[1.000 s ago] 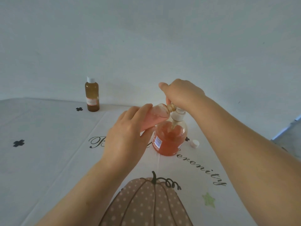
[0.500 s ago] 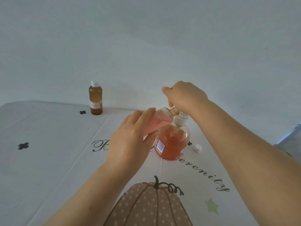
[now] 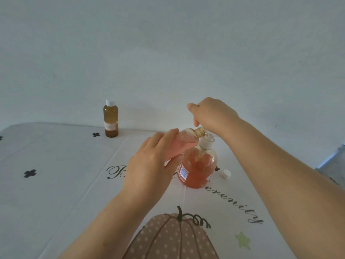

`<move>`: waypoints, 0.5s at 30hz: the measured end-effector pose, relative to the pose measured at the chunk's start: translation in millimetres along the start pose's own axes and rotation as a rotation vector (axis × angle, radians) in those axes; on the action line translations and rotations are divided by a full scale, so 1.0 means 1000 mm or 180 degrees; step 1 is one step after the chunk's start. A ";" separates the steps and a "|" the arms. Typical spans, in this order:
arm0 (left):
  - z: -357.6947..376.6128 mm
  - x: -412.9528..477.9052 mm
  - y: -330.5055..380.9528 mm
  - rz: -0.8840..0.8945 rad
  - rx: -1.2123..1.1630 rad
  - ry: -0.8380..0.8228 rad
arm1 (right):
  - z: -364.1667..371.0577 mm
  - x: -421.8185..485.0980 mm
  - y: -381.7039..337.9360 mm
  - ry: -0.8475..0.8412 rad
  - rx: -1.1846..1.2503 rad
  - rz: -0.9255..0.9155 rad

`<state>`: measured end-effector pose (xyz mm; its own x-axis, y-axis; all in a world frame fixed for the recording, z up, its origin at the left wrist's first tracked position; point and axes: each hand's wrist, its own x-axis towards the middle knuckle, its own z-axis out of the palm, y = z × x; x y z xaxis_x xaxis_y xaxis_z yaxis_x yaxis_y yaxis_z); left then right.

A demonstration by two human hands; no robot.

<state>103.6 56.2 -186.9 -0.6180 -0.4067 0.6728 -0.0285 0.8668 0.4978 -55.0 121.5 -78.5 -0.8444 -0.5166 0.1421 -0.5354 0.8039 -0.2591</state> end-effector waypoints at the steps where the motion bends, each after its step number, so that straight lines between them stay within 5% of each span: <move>1: 0.000 0.000 0.000 0.0004 -0.0008 -0.0002 | 0.000 0.000 0.000 0.0016 -0.0033 -0.0019; 15: 0.002 0.003 -0.006 -0.0107 0.0099 -0.0243 | 0.018 0.008 0.003 -0.0095 0.0167 0.0094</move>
<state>100.7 50.7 -188.9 -0.6744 -0.4136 0.6117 -0.0739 0.8621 0.5014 -63.2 114.9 -95.4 -0.8583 -0.5022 0.1054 -0.5080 0.8026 -0.3126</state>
